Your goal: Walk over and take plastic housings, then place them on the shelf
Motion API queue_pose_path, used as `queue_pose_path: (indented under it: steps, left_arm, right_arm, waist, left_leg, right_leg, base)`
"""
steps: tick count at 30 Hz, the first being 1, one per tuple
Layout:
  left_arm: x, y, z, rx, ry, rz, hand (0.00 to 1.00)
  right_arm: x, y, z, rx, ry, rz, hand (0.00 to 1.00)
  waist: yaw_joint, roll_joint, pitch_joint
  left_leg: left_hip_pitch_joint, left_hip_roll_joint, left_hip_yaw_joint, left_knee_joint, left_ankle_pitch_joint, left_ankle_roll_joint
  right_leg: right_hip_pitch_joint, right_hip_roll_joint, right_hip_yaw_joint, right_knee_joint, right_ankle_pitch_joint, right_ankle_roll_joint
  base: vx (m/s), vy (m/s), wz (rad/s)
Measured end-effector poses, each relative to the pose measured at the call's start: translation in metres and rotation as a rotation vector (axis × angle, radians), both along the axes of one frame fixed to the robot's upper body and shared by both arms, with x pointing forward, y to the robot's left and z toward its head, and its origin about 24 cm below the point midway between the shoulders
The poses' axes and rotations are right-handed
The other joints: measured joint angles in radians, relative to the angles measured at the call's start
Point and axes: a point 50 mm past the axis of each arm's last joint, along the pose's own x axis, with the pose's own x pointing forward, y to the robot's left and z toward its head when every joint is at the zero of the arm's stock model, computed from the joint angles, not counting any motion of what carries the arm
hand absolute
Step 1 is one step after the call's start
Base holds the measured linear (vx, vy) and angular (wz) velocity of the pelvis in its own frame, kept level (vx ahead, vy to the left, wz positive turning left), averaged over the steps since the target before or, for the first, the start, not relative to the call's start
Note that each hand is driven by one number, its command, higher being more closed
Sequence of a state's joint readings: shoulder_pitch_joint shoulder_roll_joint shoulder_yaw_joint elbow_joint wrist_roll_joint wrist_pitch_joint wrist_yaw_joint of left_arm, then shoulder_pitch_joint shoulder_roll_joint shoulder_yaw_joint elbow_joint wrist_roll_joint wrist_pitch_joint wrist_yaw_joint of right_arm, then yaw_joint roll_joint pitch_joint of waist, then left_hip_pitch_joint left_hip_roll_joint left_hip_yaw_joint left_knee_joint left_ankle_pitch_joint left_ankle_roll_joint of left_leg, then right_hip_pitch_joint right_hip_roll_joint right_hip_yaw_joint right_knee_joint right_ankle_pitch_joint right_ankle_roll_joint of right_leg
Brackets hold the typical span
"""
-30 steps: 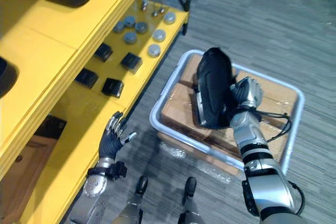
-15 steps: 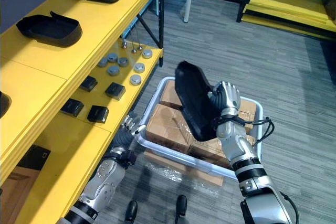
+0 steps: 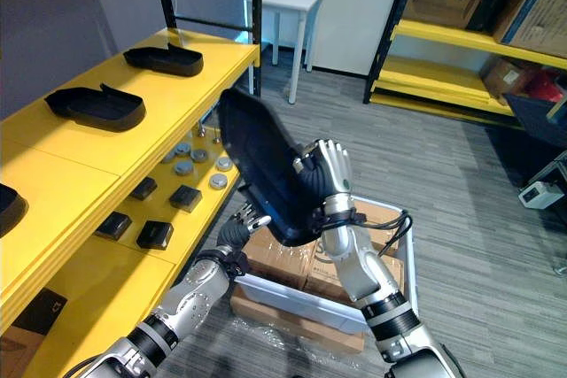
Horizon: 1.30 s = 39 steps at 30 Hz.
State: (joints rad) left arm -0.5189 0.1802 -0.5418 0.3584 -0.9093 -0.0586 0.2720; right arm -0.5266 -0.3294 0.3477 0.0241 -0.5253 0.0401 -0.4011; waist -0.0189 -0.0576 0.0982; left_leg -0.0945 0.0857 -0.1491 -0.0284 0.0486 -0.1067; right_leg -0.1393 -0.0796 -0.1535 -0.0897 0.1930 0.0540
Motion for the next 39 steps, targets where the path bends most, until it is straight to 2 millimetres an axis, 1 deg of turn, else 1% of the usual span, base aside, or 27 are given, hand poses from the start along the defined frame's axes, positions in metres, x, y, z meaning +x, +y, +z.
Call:
queue_pose_path:
  steps: [1,3,4,9,12,15,18,19,20,21,22,23,24,25,26,27,28,29,30,31,32,33,34,35,36,38,39]
  left_arm:
    - [-0.002,-0.004,0.001,-0.055,0.026,-0.005,0.0]
    - [-0.003,-0.007,0.0,-0.087,0.049,-0.018,0.0]
    - [-0.005,-0.008,-0.001,-0.111,0.067,-0.023,1.0]
    - [-0.004,-0.008,0.005,-0.24,0.096,0.004,1.0]
    - [-0.005,-0.003,0.017,-0.296,0.059,0.032,1.0]
    - [-0.016,0.011,0.026,-0.394,-0.012,0.099,1.0]
    - [-0.024,0.021,0.024,-0.413,-0.033,0.161,1.0]
    - [-0.028,0.027,0.025,-0.393,-0.062,0.204,1.0]
    - [-0.03,0.032,0.027,-0.359,-0.099,0.247,1.0]
    - [-0.03,0.035,0.028,-0.343,-0.112,0.271,1.0]
    - [-0.032,0.042,0.029,-0.302,-0.146,0.312,1.0]
    - [-0.035,0.046,0.034,-0.238,-0.199,0.355,1.0]
    - [-0.036,0.048,0.038,-0.219,-0.226,0.374,1.0]
    - [-0.039,0.053,0.048,-0.181,-0.292,0.424,1.0]
    - [-0.045,0.061,0.064,-0.184,-0.373,0.49,1.0]
    - [-0.049,0.065,0.073,-0.195,-0.421,0.517,1.0]
    - [-0.059,0.073,0.089,-0.139,-0.531,0.584,1.0]
    - [-0.068,0.079,0.095,-0.068,-0.603,0.642,1.0]
    - [-0.072,0.079,0.096,0.026,-0.649,0.683,1.0]
    - [-0.073,0.08,0.095,0.084,-0.662,0.701,1.0]
    - [-0.074,0.078,0.095,0.162,-0.691,0.71,1.0]
    - [-0.075,0.08,0.095,0.243,-0.723,0.721,1.0]
    - [-0.077,0.083,0.093,0.332,-0.751,0.739,1.0]
    - [-0.08,0.09,0.09,0.437,-0.763,0.781,1.0]
    - [-0.084,0.1,0.081,0.542,-0.736,0.832,1.0]
    - [-0.088,0.108,0.071,0.607,-0.694,0.863,1.0]
    - [-0.091,0.115,0.064,0.673,-0.655,0.887,1.0]
  right_arm:
    - [-0.006,0.006,-0.007,0.025,0.007,0.022,1.0]
    - [-0.012,0.01,-0.01,0.059,0.004,0.033,1.0]
    - [-0.016,0.011,-0.012,0.078,0.004,0.041,1.0]
    - [-0.033,0.012,-0.019,0.139,-0.014,0.066,1.0]
    - [-0.05,0.015,-0.017,0.178,-0.058,0.113,1.0]
    - [-0.069,0.017,-0.02,0.22,-0.069,0.165,1.0]
    - [-0.075,0.02,-0.027,0.253,-0.037,0.207,1.0]
    - [-0.078,0.02,-0.032,0.281,-0.013,0.223,1.0]
    - [-0.078,0.02,-0.038,0.303,0.003,0.225,1.0]
    - [-0.078,0.022,-0.04,0.308,0.016,0.23,1.0]
    - [-0.076,0.023,-0.045,0.325,0.041,0.24,1.0]
    - [-0.075,0.023,-0.047,0.326,0.048,0.238,0.0]
    - [-0.075,0.022,-0.049,0.326,0.052,0.236,0.0]
    - [-0.074,0.023,-0.053,0.32,0.068,0.236,0.0]
    - [-0.072,0.023,-0.069,0.295,0.141,0.225,0.0]
    - [-0.072,0.024,-0.078,0.288,0.185,0.215,0.0]
    - [-0.078,0.023,-0.092,0.3,0.256,0.192,0.0]
    - [-0.083,0.021,-0.1,0.325,0.289,0.165,0.0]
    - [-0.081,0.014,-0.099,0.349,0.28,0.122,0.0]
    - [-0.08,0.008,-0.098,0.365,0.269,0.092,0.0]
    - [-0.078,-0.001,-0.093,0.399,0.24,0.042,0.0]
    - [-0.075,-0.008,-0.09,0.436,0.215,-0.004,0.0]
    - [-0.073,-0.012,-0.086,0.481,0.189,-0.04,0.0]
    - [-0.073,-0.017,-0.081,0.516,0.157,-0.076,0.0]
    - [-0.073,-0.023,-0.079,0.528,0.135,-0.103,0.0]
    - [-0.073,-0.028,-0.077,0.541,0.122,-0.128,0.0]
    - [-0.074,-0.038,-0.077,0.557,0.107,-0.171,0.0]
  waist:
    - [0.0,0.0,-0.005]
    - [0.0,0.0,-0.012]
    - [0.0,0.0,-0.018]
    - [-0.004,0.001,-0.033]
    - [-0.003,0.002,-0.039]
    - [-0.01,0.011,-0.057]
    - [-0.007,0.022,-0.057]
    - [-0.007,0.028,-0.053]
    - [0.004,0.042,-0.045]
    - [0.013,0.049,-0.046]
    - [0.026,0.058,-0.046]
    - [0.03,0.063,-0.048]
    - [0.03,0.064,-0.05]
    - [0.033,0.073,-0.055]
    - [0.039,0.081,-0.059]
    - [0.045,0.08,-0.059]
    - [0.067,0.079,-0.058]
    - [0.073,0.082,-0.062]
    - [0.06,0.094,-0.062]
    - [0.055,0.094,-0.063]
    - [0.052,0.085,-0.059]
    - [0.043,0.08,-0.057]
    - [0.031,0.073,-0.061]
    - [0.025,0.068,-0.053]
    - [0.019,0.064,-0.05]
    - [0.011,0.061,-0.048]
    - [0.005,0.059,-0.034]
  left_leg:
    - [0.003,0.001,-0.003,0.0,-0.001,-0.001]
    - [0.002,0.001,-0.005,0.0,-0.001,-0.002]
    - [0.002,0.001,-0.009,0.0,-0.002,-0.004]
    - [0.016,0.005,-0.022,0.002,-0.006,-0.01]
    - [0.017,0.005,-0.028,0.007,-0.007,-0.01]
    - [0.018,0.005,-0.041,0.025,-0.016,-0.021]
    - [-0.013,0.002,-0.068,0.116,-0.058,-0.028]
    - [-0.059,0.006,-0.029,0.182,-0.073,-0.036]
    - [-0.086,0.044,0.074,0.228,-0.092,-0.012]
    - [-0.092,0.078,0.143,0.241,-0.095,-0.007]
    - [-0.096,0.138,0.288,0.251,-0.098,0.01]
    - [-0.108,0.191,0.444,0.27,-0.104,0.06]
    - [-0.116,0.211,0.52,0.284,-0.106,0.082]
    - [-0.123,0.24,0.638,0.303,-0.102,0.097]
    - [-0.124,0.237,0.684,0.288,-0.089,0.093]
    - [-0.121,0.219,0.679,0.273,-0.077,0.085]
    - [-0.105,0.172,0.66,0.249,-0.063,0.084]
    - [-0.076,0.11,0.629,0.217,-0.065,0.085]
    - [-0.045,0.051,0.564,0.19,-0.055,0.094]
    - [-0.024,0.023,0.525,0.18,-0.055,0.095]
    - [0.01,-0.011,0.481,0.157,-0.053,0.099]
    - [0.028,-0.031,0.438,0.142,-0.053,0.115]
    - [0.033,-0.041,0.39,0.128,-0.051,0.125]
    - [0.051,-0.045,0.344,0.104,-0.039,0.142]
    - [0.065,-0.052,0.296,0.088,-0.033,0.14]
    - [0.073,-0.054,0.263,0.084,-0.031,0.137]
    - [0.077,-0.059,0.217,0.082,-0.033,0.134]
  right_leg:
    - [0.004,0.001,-0.002,0.0,-0.002,-0.001]
    - [0.004,0.002,-0.004,0.0,-0.007,0.004]
    - [0.005,0.002,-0.006,0.0,-0.007,0.004]
    - [0.03,0.004,-0.025,0.0,-0.013,-0.005]
    - [0.034,0.007,-0.031,0.0,-0.018,-0.016]
    - [0.05,0.008,-0.048,0.004,-0.024,-0.026]
    - [0.088,0.009,-0.09,0.007,-0.037,-0.029]
    - [0.112,0.008,-0.14,0.007,-0.049,-0.037]
    - [0.137,0.014,-0.185,0.007,-0.06,-0.037]
    - [0.145,0.018,-0.2,0.007,-0.065,-0.037]
    - [0.161,0.017,-0.239,0.006,-0.082,-0.022]
    - [0.167,-0.002,-0.287,0.005,-0.091,-0.016]
    - [0.168,-0.014,-0.316,0.001,-0.094,-0.012]
    - [0.165,-0.035,-0.357,0.002,-0.101,-0.002]
    - [0.171,-0.053,-0.391,0.003,-0.105,0.007]
    - [0.179,-0.065,-0.41,0.007,-0.106,0.021]
    - [0.201,-0.111,-0.453,0.033,-0.119,0.051]
    - [0.214,-0.186,-0.493,0.148,-0.161,0.075]
    - [0.194,-0.295,-0.523,0.385,-0.224,0.045]
    - [0.175,-0.35,-0.521,0.511,-0.231,0.001]
    - [0.138,-0.418,-0.466,0.68,-0.211,-0.064]
    - [0.098,-0.433,-0.378,0.8,-0.221,-0.063]
    - [0.051,-0.398,-0.294,0.879,-0.261,-0.04]
    - [0.005,-0.334,-0.214,0.908,-0.312,-0.026]
    - [-0.037,-0.254,-0.154,0.849,-0.357,-0.024]
    - [-0.048,-0.185,-0.099,0.735,-0.375,-0.016]
    - [-0.056,-0.106,-0.002,0.581,-0.375,-0.016]
  base:
    - [0.0,0.0,0.0]
    - [-0.03,-0.008,0.04]
    - [-0.02,-0.006,0.07]
    - [0.0,-0.005,0.1]
    - [0.01,-0.01,0.05]
    - [0.04,-0.009,0.12]
    - [0.02,0.007,0.45]
    - [-0.03,0.011,1.08]
    - [-0.04,-0.015,1.04]
    - [-0.04,-0.066,1.0]
    - [0.0,-0.075,1.05]
    - [0.01,-0.058,1.2]
    - [0.06,0.047,1.35]
    - [0.1,0.111,1.27]
    - [0.13,0.146,1.17]
    - [0.15,0.173,0.95]
    - [0.22,0.249,0.96]
    - [0.33,0.35,1.43]
    - [0.31,0.344,1.48]
    - [0.3,0.359,1.54]
    - [0.22,0.273,1.4]
    - [0.28,0.235,1.52]
    - [0.29,0.098,1.54]
    - [0.39,0.042,1.57]
    - [0.33,-0.01,1.24]
    - [0.25,-0.056,0.88]
    - [0.25,-0.152,1.0]
